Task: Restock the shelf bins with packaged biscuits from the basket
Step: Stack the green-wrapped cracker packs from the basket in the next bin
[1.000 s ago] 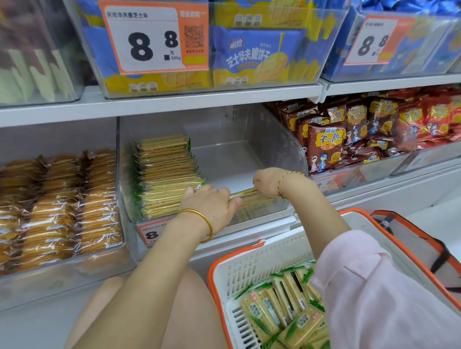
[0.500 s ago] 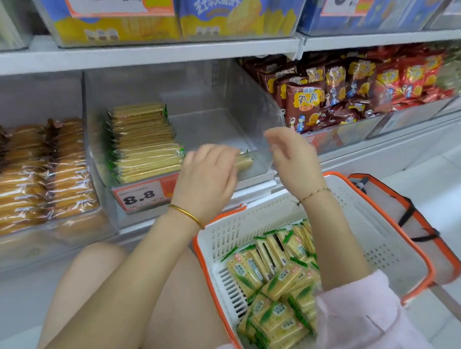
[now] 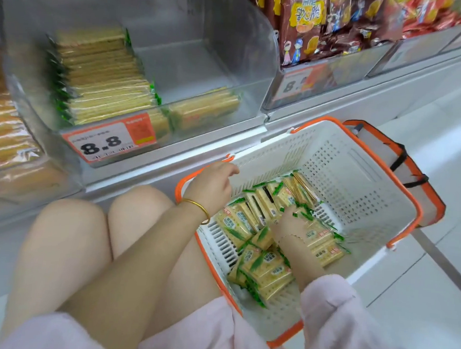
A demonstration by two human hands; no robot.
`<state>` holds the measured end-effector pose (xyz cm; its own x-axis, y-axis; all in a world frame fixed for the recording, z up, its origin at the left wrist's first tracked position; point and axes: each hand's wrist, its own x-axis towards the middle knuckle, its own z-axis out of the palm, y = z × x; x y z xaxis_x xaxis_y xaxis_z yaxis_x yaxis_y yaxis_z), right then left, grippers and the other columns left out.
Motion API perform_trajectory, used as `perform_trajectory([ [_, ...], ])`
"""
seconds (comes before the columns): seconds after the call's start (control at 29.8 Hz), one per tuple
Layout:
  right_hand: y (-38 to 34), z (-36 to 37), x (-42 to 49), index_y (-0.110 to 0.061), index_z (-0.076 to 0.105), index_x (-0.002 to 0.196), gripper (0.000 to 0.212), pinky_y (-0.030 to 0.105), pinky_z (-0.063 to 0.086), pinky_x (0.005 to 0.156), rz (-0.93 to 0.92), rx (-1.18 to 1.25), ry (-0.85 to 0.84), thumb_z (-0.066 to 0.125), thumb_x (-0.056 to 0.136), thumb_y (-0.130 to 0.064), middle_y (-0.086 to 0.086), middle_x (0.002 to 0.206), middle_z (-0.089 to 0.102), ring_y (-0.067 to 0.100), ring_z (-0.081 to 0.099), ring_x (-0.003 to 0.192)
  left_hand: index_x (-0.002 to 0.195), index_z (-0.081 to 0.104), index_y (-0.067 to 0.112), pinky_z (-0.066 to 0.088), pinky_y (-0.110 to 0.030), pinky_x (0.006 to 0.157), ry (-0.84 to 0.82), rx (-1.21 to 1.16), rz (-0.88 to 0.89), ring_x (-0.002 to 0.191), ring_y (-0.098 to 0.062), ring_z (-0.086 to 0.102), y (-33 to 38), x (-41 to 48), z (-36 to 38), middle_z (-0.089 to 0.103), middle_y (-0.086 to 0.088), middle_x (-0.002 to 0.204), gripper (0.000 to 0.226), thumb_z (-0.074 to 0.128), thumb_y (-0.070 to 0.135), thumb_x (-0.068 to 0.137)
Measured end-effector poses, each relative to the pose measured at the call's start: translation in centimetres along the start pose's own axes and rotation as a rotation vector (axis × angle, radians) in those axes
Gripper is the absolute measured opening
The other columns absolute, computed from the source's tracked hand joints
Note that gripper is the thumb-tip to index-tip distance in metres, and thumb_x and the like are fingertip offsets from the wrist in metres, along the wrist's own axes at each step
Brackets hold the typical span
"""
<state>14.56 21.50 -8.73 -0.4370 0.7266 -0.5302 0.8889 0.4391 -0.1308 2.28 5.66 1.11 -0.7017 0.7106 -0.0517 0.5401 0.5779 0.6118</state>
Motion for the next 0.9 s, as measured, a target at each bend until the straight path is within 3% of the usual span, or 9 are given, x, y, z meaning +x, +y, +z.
perform_trajectory([
  [0.07, -0.5, 1.4, 0.2, -0.013, 0.009, 0.147, 0.078, 0.041, 0.050, 0.073, 0.029, -0.111, 0.038, 0.056, 0.090, -0.040, 0.024, 0.130, 0.045, 0.032, 0.055, 0.105, 0.125, 0.054, 0.012, 0.038, -0.028, 0.095, 0.005, -0.030, -0.046, 0.117, -0.023, 0.051, -0.5, 0.0, 0.1, 0.053, -0.006, 0.129, 0.038, 0.039, 0.002, 0.092],
  [0.17, -0.7, 3.2, 0.6, -0.017, 0.000, 0.149, 0.087, 0.037, 0.048, 0.069, 0.002, -0.237, 0.098, 0.061, 0.088, -0.034, 0.022, 0.130, 0.047, 0.034, 0.050, 0.114, 0.126, 0.054, 0.014, 0.039, -0.029, 0.098, -0.019, -0.021, -0.082, 0.118, -0.022, 0.050, -0.9, 0.0, 0.2, 0.053, -0.005, 0.129, 0.039, 0.039, 0.003, 0.092],
  [0.23, -0.9, 4.0, 0.7, -0.018, -0.004, 0.149, 0.088, 0.037, 0.050, 0.079, -0.011, -0.288, 0.090, 0.057, 0.089, -0.036, 0.024, 0.134, 0.045, 0.035, 0.046, 0.120, 0.126, 0.054, 0.014, 0.040, -0.032, 0.099, -0.035, -0.033, -0.106, 0.119, -0.022, 0.050, -1.0, 0.2, 0.3, 0.053, -0.006, 0.130, 0.039, 0.038, 0.003, 0.092],
  [0.3, -1.2, 4.6, 0.7, -0.017, -0.005, 0.150, 0.094, 0.041, 0.046, 0.092, -0.039, -0.321, 0.082, 0.056, 0.087, -0.051, 0.025, 0.139, 0.040, 0.036, 0.041, 0.126, 0.125, 0.054, 0.014, 0.040, -0.032, 0.100, -0.039, -0.046, -0.129, 0.119, -0.021, 0.050, -1.0, 0.3, 0.4, 0.052, -0.006, 0.131, 0.039, 0.038, 0.003, 0.092],
  [0.4, -1.8, 5.6, 0.6, -0.016, -0.006, 0.149, 0.105, 0.043, 0.040, 0.096, -0.052, -0.315, 0.085, 0.059, 0.079, -0.061, 0.022, 0.138, 0.043, 0.035, 0.043, 0.124, 0.126, 0.054, 0.015, 0.042, -0.032, 0.097, -0.051, -0.052, -0.149, 0.117, -0.020, 0.051, -0.9, 0.3, 0.3, 0.051, -0.004, 0.133, 0.038, 0.037, 0.005, 0.093],
  [0.57, -2.7, 6.3, 0.8, -0.018, -0.008, 0.149, 0.097, 0.043, 0.040, 0.094, 0.050, -0.072, 0.146, 0.065, 0.085, -0.023, 0.020, 0.128, 0.052, 0.034, 0.050, 0.115, 0.125, 0.055, 0.014, 0.043, -0.033, 0.097, -0.071, -0.039, -0.154, 0.115, -0.022, 0.052, -0.9, 0.5, 0.3, 0.051, -0.006, 0.131, 0.037, 0.039, 0.005, 0.093],
  [0.67, -3.0, 6.4, 0.9, -0.017, -0.006, 0.148, 0.097, 0.042, 0.042, 0.092, 0.025, -0.009, 0.127, 0.065, 0.084, -0.032, 0.020, 0.131, 0.048, 0.032, 0.053, 0.112, 0.125, 0.055, 0.014, 0.043, -0.034, 0.097, -0.072, -0.044, -0.166, 0.115, -0.022, 0.053, -0.9, 0.6, 0.5, 0.051, -0.006, 0.131, 0.037, 0.040, 0.005, 0.092],
  [0.8, -3.1, 6.8, 1.2, -0.017, -0.003, 0.149, 0.102, 0.045, 0.038, 0.098, 0.000, -0.028, 0.127, 0.069, 0.080, -0.039, 0.014, 0.139, 0.043, 0.032, 0.043, 0.126, 0.123, 0.056, 0.013, 0.043, -0.035, 0.097, -0.078, -0.048, -0.171, 0.114, -0.023, 0.053, -1.1, 0.7, 0.5, 0.051, -0.007, 0.130, 0.036, 0.040, 0.005, 0.092],
  [0.9, -3.1, 7.5, 1.5, -0.031, -0.004, 0.148, 0.103, 0.046, 0.050, 0.083, -0.151, 0.364, 0.133, 0.068, 0.078, -0.007, 0.007, 0.142, 0.041, 0.029, 0.054, 0.114, 0.123, 0.055, 0.013, 0.045, -0.037, 0.095, -0.073, -0.070, -0.194, 0.112, -0.025, 0.054, -1.3, 0.8, 0.5, 0.052, -0.007, 0.129, 0.037, 0.039, 0.004, 0.091],
])
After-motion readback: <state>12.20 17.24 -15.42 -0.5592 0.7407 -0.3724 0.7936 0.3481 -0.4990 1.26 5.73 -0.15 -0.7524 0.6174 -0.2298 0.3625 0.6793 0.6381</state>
